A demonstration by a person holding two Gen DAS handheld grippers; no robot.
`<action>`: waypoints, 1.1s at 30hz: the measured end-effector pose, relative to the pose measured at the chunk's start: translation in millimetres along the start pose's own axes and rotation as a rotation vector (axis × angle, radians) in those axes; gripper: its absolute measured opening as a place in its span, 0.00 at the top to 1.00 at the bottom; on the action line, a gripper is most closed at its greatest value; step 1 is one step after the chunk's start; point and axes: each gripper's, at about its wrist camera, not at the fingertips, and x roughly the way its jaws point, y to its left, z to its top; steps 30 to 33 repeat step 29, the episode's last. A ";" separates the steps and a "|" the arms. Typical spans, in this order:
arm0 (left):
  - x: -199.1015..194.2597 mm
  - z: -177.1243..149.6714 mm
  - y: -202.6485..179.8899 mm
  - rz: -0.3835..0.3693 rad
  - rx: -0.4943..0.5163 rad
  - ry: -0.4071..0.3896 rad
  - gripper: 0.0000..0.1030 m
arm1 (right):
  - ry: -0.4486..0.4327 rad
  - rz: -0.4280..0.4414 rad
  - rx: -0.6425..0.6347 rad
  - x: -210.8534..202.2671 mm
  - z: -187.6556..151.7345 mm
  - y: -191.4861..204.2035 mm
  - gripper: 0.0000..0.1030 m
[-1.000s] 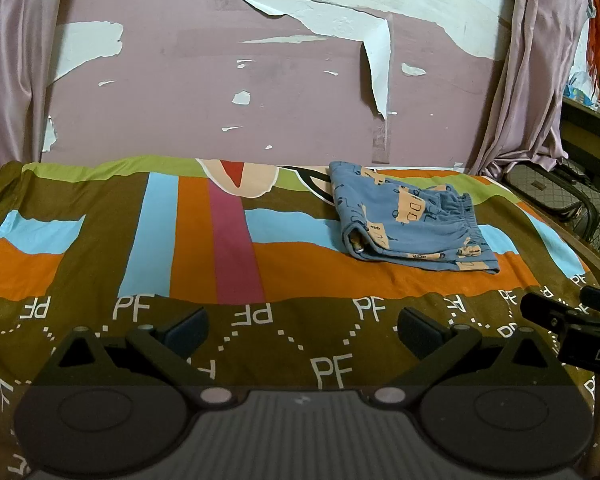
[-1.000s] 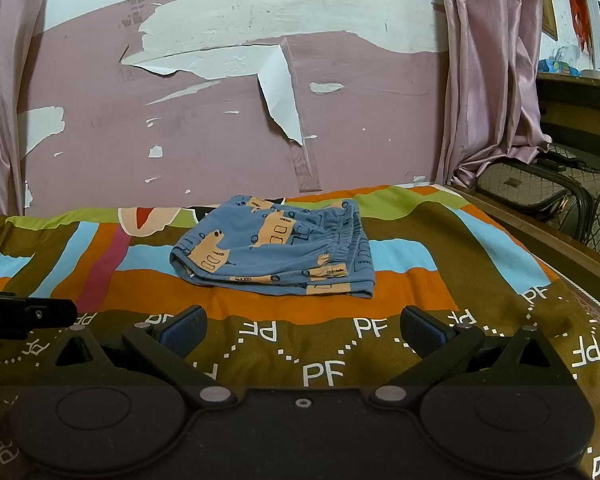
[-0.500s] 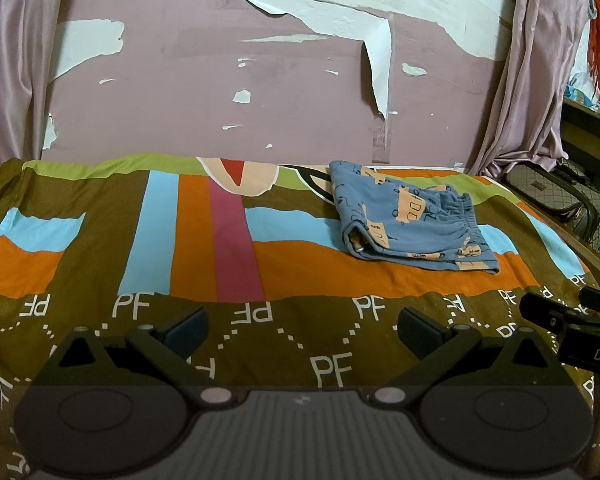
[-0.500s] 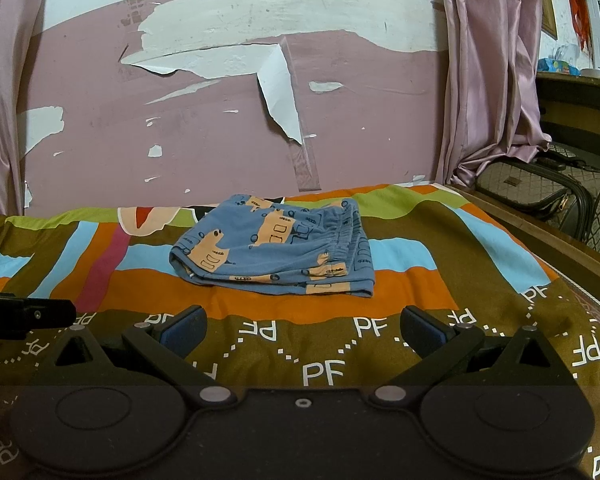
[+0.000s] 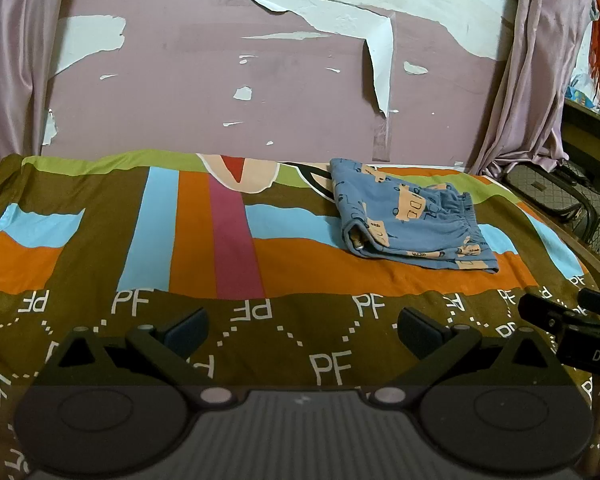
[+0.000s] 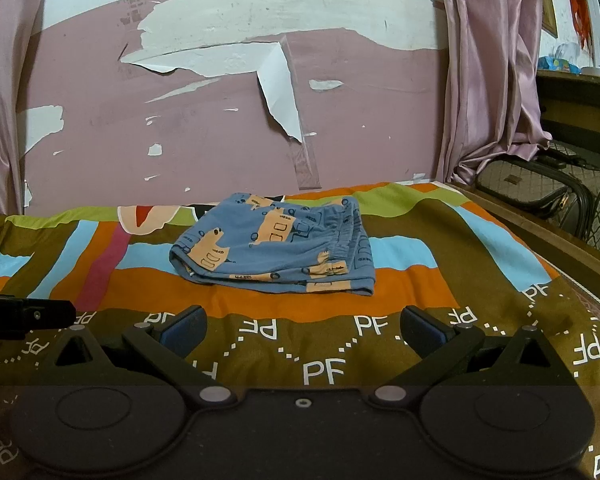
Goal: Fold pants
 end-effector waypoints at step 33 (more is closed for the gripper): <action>-2.4 1.7 -5.2 0.010 0.023 0.013 0.00 | 0.015 0.008 -0.001 1.2 -2.0 0.8 0.01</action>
